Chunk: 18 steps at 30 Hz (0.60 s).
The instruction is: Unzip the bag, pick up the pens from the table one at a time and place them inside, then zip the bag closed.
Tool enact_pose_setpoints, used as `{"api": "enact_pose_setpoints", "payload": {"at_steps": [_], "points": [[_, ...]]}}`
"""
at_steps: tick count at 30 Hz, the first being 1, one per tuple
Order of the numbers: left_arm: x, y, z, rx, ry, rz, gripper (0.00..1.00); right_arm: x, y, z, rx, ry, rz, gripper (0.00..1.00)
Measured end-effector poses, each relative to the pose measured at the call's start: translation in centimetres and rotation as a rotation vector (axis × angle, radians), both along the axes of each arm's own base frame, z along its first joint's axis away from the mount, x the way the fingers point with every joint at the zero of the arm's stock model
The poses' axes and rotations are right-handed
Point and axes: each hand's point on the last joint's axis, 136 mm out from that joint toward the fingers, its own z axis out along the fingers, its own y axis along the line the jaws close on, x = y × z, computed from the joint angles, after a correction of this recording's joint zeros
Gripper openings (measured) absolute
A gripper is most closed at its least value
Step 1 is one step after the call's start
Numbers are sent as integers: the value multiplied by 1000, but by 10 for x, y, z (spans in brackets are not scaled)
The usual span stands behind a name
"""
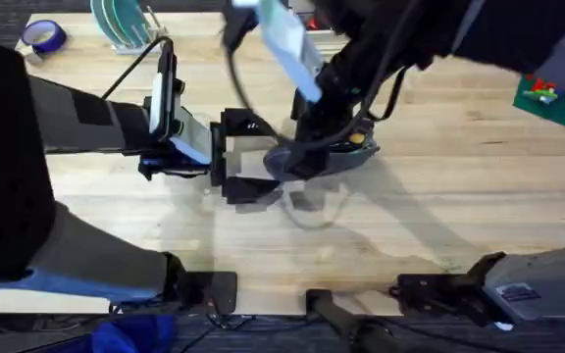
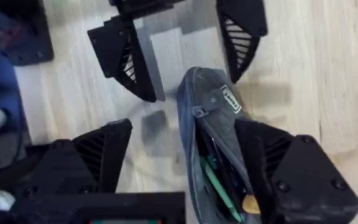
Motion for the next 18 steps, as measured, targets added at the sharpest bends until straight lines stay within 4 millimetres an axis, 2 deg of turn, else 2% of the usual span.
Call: {"api": "enact_pose_setpoints", "payload": {"at_steps": [4, 9, 18], "points": [[0, 0, 0, 0, 0, 0, 995, 5, -3, 5, 59, 44, -19, 997], [0, 0, 0, 0, 0, 0, 995, 1, 1, 7, 88, 75, -9, 997], [0, 0, 0, 0, 0, 0, 995, 7, 2, -17, 59, 158, -52, 997]]}}
